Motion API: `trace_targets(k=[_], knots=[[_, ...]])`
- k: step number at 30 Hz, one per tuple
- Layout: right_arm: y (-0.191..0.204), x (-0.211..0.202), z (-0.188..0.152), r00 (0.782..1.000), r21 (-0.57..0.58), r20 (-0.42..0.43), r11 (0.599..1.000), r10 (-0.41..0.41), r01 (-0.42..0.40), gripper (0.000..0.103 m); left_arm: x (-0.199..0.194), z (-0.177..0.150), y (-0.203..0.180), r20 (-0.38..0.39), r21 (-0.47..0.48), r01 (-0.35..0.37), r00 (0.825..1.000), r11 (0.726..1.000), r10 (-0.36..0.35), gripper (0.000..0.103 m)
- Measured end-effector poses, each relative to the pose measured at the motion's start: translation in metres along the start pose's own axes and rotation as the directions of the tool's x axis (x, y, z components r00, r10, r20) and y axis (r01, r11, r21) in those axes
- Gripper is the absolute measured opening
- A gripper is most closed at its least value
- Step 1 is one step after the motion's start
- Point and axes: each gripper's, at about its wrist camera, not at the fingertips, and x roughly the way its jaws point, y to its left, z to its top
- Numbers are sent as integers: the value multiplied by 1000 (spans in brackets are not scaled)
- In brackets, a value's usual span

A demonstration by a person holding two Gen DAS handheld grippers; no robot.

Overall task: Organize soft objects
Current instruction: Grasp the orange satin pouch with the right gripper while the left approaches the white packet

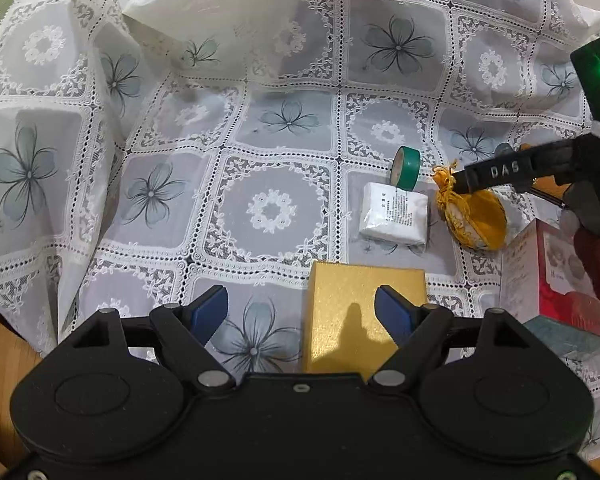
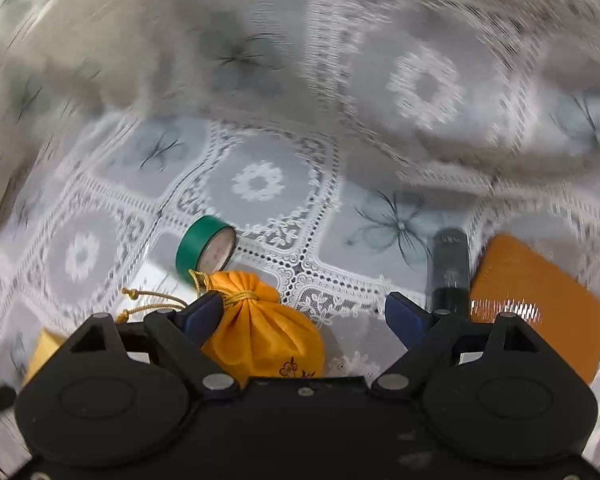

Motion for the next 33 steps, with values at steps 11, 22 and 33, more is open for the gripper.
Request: trace_targets(k=[11, 22, 33], knots=[[10, 12, -13, 977, 160, -133, 976, 167, -146, 92, 2, -4, 4, -15, -18, 5, 1000, 1000, -5, 77], [26, 6, -19, 994, 0, -92, 999, 54, -54, 70, 3, -4, 3, -16, -15, 9, 1000, 1000, -9, 77], [-23, -2, -25, 998, 166, 59, 986, -31, 21, 70, 23, 29, -29, 0, 42, 47, 999, 998, -47, 77]])
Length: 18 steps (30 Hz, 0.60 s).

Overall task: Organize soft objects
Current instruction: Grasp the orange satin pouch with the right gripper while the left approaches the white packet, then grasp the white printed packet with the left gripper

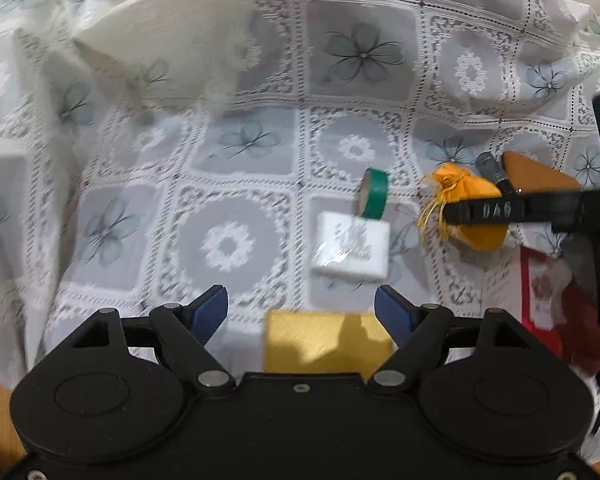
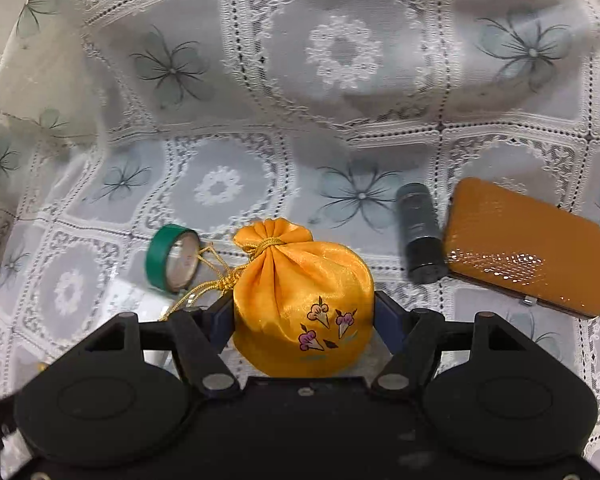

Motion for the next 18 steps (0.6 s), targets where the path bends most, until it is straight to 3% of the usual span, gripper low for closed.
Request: trace_targets(k=[8, 18], knots=[[-19, 4, -16, 997, 90, 64, 995, 32, -38, 70, 38, 26, -26, -38, 21, 29, 999, 999, -28, 77], [-26, 4, -20, 996, 115, 80, 992, 51, -60, 71, 75, 33, -35, -63, -10, 6, 998, 1000, -7, 77]])
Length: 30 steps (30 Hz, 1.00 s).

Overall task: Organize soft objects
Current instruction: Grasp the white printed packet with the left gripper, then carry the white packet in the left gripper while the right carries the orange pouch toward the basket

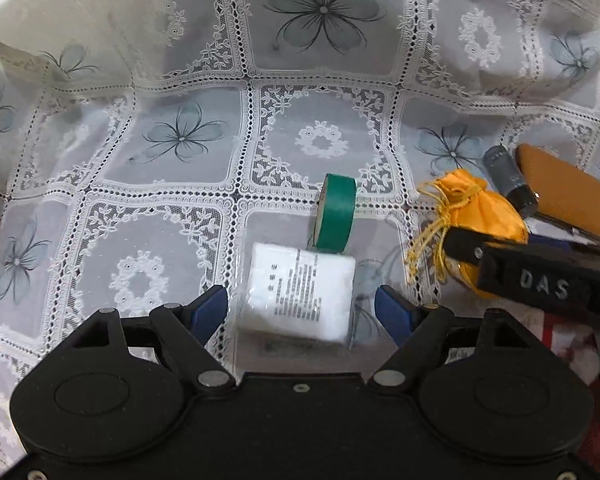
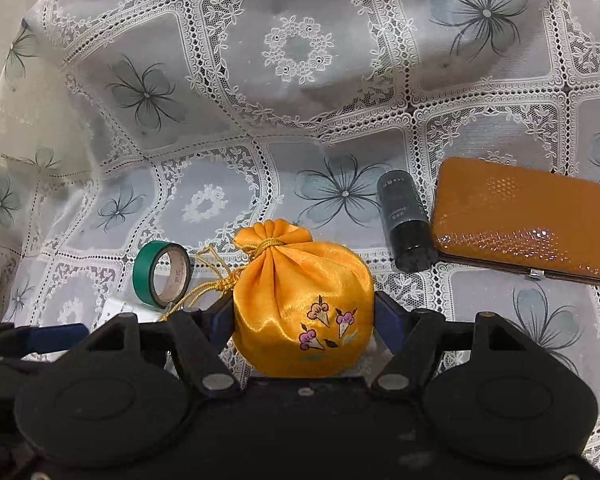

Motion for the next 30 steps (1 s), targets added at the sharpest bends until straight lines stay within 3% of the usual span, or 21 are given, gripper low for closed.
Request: trace_targets(k=[7, 9, 10, 14, 22, 30], knots=[[-1, 0, 1, 1000, 20, 3, 1000, 5, -5, 71, 13, 1, -3, -9, -13, -15, 1000, 1000, 15, 76], [1, 0, 0, 1000, 13, 4, 1000, 1, -1, 71, 14, 0, -3, -10, -17, -14, 1000, 1000, 14, 71], [1, 0, 0, 1000, 11, 5, 1000, 0, 0, 71, 14, 0, -3, -6, -16, -16, 1000, 1000, 16, 58], [0, 0, 0, 1000, 18, 6, 1000, 0, 0, 71, 8, 2, 0, 22, -25, 0, 1000, 1000, 0, 57], [0, 1, 0, 1000, 22, 8, 1000, -4, 4, 71, -58, 1, 9, 143, -71, -1, 990, 997, 11, 57], [1, 1, -1, 1000, 25, 18, 999, -26, 25, 71, -126, -54, 35, 200, -138, 42, 980, 990, -14, 57]])
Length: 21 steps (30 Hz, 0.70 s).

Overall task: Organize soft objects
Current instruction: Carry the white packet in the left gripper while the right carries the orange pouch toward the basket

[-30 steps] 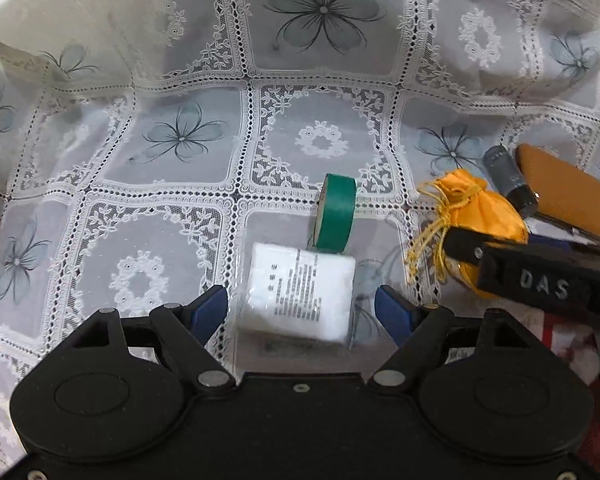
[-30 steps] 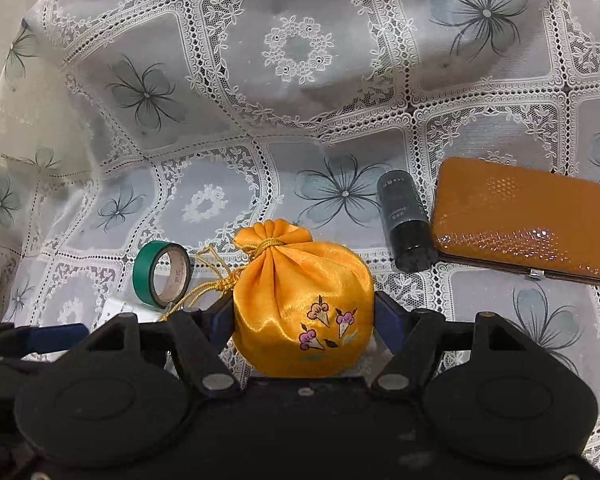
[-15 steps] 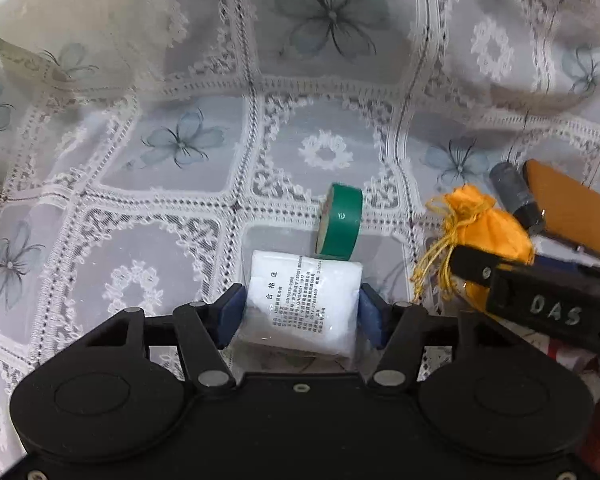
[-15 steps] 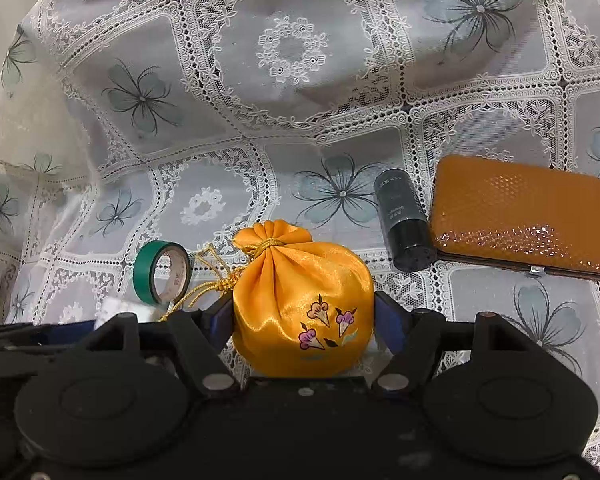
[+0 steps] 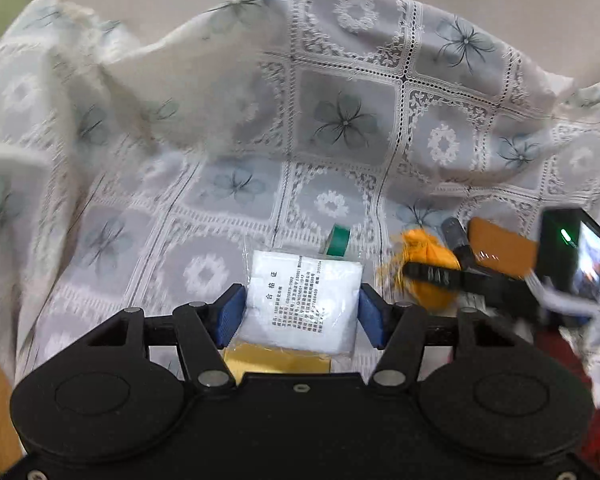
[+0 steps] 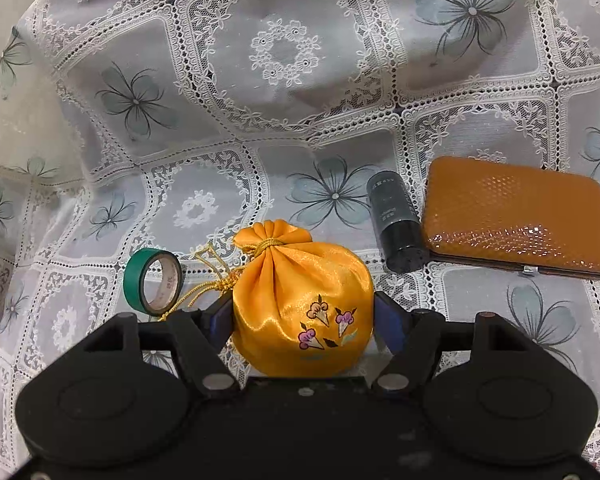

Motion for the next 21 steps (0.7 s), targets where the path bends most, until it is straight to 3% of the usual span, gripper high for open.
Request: trace_targets(k=[9, 15, 21], knots=[[-4, -10, -2, 996, 30, 74, 999, -45, 43, 71, -52, -65, 22, -13, -62, -11, 1000, 998, 10, 57], [-9, -27, -8, 979, 67, 193, 996, -68, 56, 71, -72, -93, 14, -33, -20, 33, 999, 999, -34, 57], [-6, -34, -7, 969, 65, 225, 994, -100, 87, 71, -86, -120, 6, -43, 17, 47, 998, 999, -46, 57]])
